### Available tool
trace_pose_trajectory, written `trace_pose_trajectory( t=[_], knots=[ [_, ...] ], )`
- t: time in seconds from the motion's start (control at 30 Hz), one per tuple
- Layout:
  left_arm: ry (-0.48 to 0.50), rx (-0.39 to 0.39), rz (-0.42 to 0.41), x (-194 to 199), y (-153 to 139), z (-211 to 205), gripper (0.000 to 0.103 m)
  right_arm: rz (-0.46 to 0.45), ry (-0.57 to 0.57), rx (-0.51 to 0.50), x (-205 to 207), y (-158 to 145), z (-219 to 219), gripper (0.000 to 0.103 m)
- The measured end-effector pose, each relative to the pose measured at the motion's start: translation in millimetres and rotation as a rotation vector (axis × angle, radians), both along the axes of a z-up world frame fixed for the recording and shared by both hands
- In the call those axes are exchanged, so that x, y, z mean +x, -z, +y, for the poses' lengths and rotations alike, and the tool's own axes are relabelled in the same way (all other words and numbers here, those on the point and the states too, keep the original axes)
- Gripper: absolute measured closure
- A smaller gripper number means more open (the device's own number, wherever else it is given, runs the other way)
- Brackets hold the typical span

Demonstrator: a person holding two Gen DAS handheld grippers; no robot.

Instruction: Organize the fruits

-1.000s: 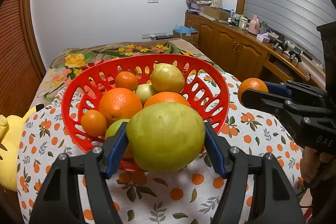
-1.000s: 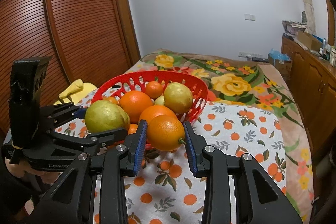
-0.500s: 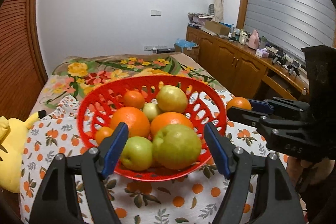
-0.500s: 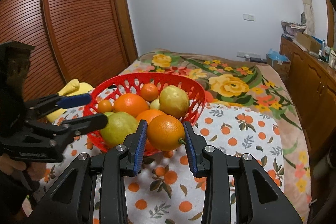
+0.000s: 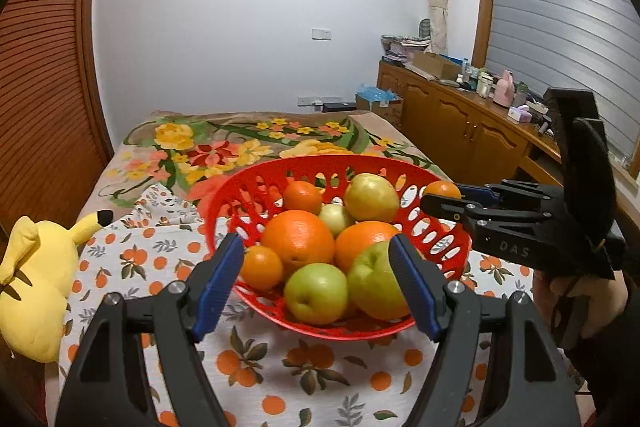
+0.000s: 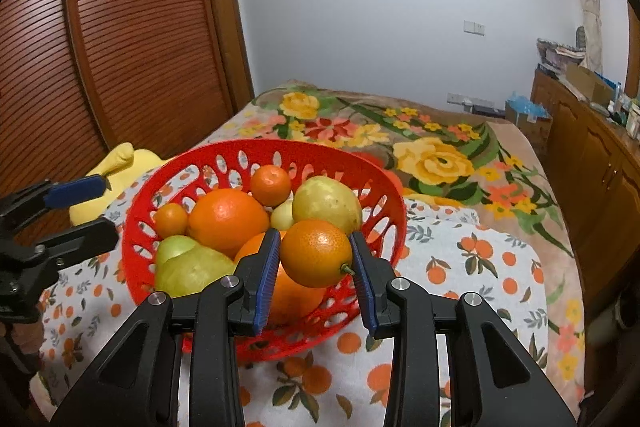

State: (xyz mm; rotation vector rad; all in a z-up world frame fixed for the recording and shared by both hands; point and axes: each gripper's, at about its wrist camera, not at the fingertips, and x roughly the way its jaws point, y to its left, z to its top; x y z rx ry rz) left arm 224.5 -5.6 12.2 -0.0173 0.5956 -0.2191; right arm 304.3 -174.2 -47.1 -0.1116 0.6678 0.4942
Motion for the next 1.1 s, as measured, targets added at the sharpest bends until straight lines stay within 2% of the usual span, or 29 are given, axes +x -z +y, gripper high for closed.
trace_pose_trajectory(
  t=[0.17,0.27,0.47,0.83,1.1],
  knots=[
    [-0.015,0.006,-0.001,-4.7,2.5,6.3,0.028,0.006,0.004,-0.003,3.2,4.4,3.5,0.068],
    [-0.022,0.007,0.0,-6.2,3.6,9.5,0.028,-0.002,0.01,0.003,2.8,4.3,3.8,0.05],
    [-0.029,0.007,0.0,-11.5,5.3,12.7,0.028,-0.019,0.015,0.0,-5.2,1.3,6.2,0.048],
    [-0.023,0.014,-0.005,-32.2,7.0,9.0,0.027,-0.052,0.048,0.045,-44.8,-4.1,-3.2,0.038],
    [-0.047,0.027,-0.002,-48.9,4.1,6.7,0.027,-0.074,0.081,0.053,-67.6,-9.1,-8.4,0.018]
  ],
)
